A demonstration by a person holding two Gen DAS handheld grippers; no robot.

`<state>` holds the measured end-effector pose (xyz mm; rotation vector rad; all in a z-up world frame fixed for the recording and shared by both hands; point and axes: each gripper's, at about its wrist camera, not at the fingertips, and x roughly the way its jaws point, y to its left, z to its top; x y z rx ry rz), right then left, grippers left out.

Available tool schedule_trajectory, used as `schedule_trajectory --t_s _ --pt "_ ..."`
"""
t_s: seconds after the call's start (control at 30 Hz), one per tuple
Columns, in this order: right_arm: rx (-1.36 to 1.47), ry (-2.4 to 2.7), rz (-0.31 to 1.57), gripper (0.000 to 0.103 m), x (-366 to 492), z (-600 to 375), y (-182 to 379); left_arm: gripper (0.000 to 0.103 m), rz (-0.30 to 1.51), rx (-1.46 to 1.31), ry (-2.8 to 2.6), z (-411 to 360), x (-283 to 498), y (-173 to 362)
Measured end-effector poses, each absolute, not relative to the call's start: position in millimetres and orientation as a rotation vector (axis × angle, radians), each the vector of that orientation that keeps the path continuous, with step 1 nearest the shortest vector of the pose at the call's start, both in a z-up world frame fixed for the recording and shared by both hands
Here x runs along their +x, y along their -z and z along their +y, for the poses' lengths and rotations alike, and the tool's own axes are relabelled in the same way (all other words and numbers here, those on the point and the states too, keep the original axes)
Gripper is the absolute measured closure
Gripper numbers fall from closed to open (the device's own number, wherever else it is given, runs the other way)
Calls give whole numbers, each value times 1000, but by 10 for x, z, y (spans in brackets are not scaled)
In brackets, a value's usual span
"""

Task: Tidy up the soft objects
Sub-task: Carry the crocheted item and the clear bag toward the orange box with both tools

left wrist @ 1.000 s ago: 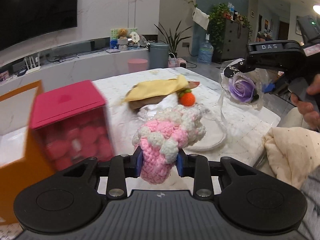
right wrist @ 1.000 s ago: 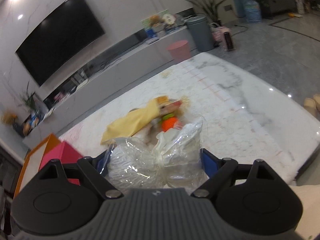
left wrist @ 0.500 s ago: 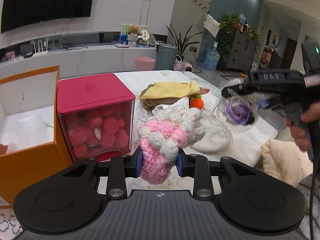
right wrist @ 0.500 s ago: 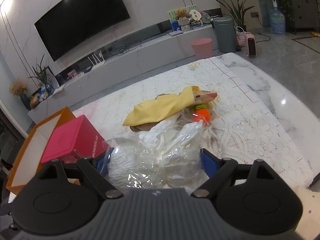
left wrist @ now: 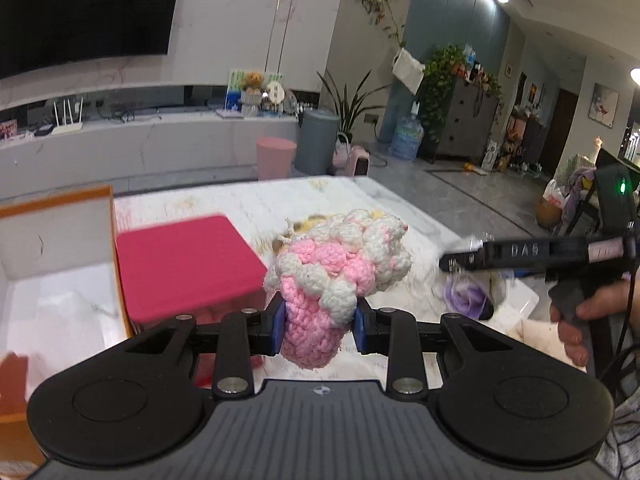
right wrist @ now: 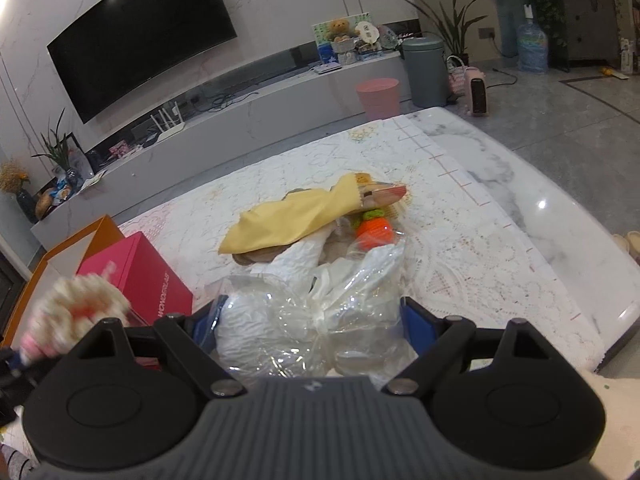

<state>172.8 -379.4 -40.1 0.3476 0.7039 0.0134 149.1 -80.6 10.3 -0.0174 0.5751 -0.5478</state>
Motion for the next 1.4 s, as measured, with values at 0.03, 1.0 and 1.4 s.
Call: schedule_trajectory --t_s 0.03,1.0,1.4 --pt "346 -7 703 16 1731 -3781 391 67 571 -16 549 -785 1510 -132" --pt "196 -235 352 16 2176 -2026 -1374 67 395 -100 219 690 1803 -473" --pt "46 -475 490 16 2532 -746 -1034 67 634 -183 218 1110 2175 6"
